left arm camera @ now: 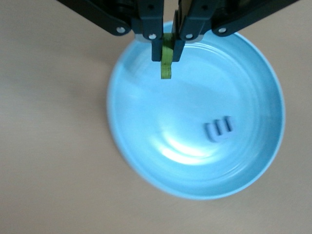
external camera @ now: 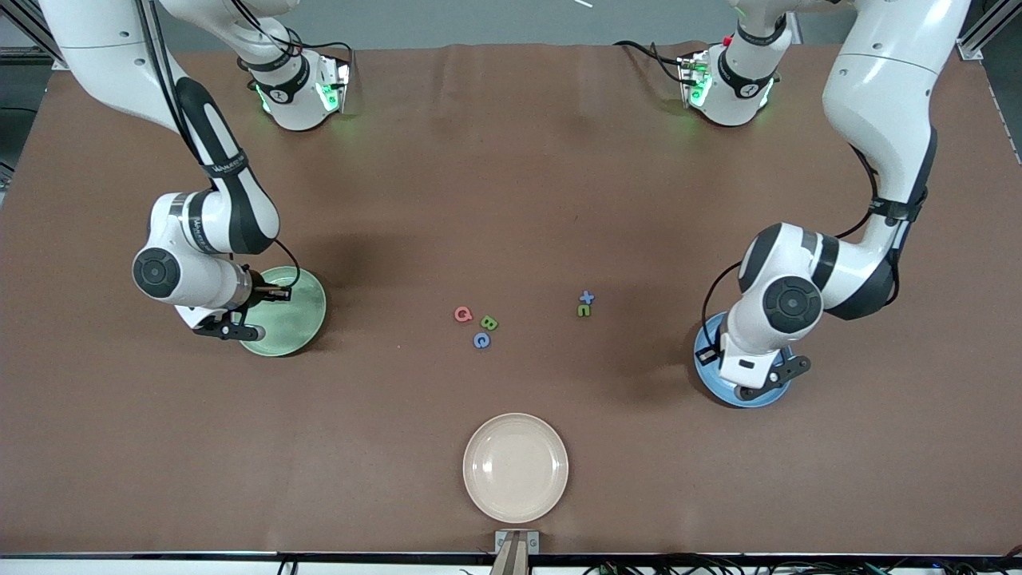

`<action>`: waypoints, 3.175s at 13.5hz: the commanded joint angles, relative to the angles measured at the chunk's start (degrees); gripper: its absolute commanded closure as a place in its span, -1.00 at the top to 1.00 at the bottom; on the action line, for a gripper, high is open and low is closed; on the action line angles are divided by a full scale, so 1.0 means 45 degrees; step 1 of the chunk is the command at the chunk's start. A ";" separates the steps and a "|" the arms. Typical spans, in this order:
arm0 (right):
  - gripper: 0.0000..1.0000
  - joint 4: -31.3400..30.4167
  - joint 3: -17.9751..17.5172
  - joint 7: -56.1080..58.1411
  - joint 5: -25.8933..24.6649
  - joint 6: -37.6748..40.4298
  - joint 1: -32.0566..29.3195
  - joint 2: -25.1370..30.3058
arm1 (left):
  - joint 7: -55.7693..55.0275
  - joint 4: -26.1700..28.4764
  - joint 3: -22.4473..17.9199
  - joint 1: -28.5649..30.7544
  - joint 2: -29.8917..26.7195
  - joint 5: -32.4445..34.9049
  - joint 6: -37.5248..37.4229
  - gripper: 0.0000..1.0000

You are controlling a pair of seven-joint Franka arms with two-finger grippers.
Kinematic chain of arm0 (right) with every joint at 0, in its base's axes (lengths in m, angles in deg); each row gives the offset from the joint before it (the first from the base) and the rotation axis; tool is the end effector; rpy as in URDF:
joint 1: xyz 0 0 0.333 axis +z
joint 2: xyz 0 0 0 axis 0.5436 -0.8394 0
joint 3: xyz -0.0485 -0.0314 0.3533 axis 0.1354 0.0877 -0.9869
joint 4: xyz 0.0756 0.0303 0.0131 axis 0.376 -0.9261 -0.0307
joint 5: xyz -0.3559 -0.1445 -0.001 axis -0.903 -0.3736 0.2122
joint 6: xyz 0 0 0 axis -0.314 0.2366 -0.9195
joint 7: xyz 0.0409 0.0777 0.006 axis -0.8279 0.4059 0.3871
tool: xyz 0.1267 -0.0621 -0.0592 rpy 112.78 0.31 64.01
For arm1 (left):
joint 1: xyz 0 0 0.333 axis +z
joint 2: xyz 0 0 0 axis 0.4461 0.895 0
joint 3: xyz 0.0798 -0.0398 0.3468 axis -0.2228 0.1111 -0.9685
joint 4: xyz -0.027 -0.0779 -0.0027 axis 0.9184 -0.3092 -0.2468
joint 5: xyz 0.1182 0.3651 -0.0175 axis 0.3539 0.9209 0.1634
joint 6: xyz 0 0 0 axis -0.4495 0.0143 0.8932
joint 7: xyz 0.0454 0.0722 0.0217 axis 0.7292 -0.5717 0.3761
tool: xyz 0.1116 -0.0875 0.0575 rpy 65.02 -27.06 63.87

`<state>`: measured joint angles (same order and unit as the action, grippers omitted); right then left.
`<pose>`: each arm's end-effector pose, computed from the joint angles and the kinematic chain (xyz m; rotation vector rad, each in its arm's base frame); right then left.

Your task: Sort upper and lower case letters into plates

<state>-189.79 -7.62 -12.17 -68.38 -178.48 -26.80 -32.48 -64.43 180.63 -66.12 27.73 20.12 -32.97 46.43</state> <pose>0.5526 0.0301 0.2041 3.1129 -0.2008 -0.3599 0.6571 -0.1353 0.2347 -2.9312 -0.7009 0.0805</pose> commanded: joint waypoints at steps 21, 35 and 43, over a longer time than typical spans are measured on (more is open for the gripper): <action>0.87 0.4775 -0.0022 -0.7281 0.1056 -0.2764 0.7544 -0.3770 | -0.4333 0.0696 0.1744 -0.3417 0.1542 0.1286 0.2943 0.27; -1.00 0.4699 0.0018 -0.7049 -0.0160 -0.2960 0.6806 -0.3909 | -0.3300 0.0676 0.1763 -0.0533 0.0587 0.1815 0.3177 -1.00; -1.00 0.1327 -0.0021 0.1029 -0.0160 -0.0671 0.2064 -0.0043 | -0.1775 0.0891 0.1783 0.1815 0.0234 0.1815 0.2163 -0.71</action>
<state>-175.44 -6.34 -13.26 -68.45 -179.41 -13.24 -37.35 -73.23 183.06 -58.60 34.54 22.00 -25.80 57.29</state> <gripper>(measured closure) 0.634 0.736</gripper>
